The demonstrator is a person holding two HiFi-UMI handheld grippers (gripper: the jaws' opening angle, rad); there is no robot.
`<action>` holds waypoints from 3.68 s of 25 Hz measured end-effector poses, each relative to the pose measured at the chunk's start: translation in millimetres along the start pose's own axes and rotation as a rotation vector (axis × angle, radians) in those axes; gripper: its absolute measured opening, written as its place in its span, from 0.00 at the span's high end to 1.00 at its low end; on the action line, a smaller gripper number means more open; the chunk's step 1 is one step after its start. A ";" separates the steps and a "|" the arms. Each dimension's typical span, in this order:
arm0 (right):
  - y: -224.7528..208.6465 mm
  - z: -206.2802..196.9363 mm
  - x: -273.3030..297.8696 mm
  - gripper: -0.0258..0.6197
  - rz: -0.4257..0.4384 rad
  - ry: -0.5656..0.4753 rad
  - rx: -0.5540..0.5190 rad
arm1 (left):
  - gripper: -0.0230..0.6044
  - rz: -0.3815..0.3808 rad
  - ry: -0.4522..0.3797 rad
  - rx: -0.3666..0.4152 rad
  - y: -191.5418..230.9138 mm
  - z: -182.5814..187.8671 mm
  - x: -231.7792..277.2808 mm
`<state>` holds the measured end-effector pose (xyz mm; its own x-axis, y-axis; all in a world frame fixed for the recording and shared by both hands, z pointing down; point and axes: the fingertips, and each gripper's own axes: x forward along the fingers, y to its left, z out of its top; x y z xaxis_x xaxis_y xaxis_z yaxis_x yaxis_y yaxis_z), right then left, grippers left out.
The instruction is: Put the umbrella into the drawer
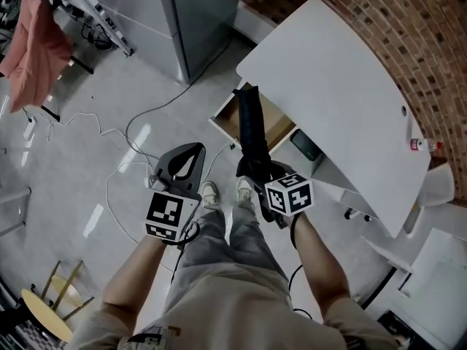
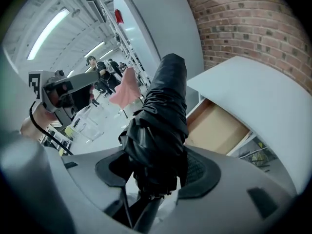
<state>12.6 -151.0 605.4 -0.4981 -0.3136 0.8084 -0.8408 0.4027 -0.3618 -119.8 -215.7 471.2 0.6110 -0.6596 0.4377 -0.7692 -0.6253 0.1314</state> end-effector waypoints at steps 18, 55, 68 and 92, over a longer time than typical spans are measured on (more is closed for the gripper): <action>-138.0 -34.1 125.9 0.57 -0.076 0.175 0.164 | 0.95 0.030 0.143 -0.130 20.5 -113.2 112.4; -266.5 -21.0 259.4 0.55 -0.354 0.131 0.046 | 0.95 0.007 0.240 -0.182 30.1 -189.8 212.2; -252.0 -26.7 236.2 0.48 -0.346 0.121 0.089 | 0.95 -0.002 0.264 -0.168 17.1 -186.9 203.9; -156.2 66.9 76.6 0.86 -0.303 -0.092 -0.045 | 0.95 -0.037 0.164 -0.045 -27.3 -50.5 140.0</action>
<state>91.5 -295.4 692.8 -0.2449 -0.5008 0.8302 -0.9446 0.3161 -0.0880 -22.7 -269.9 573.8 0.6032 -0.5570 0.5709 -0.7566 -0.6260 0.1886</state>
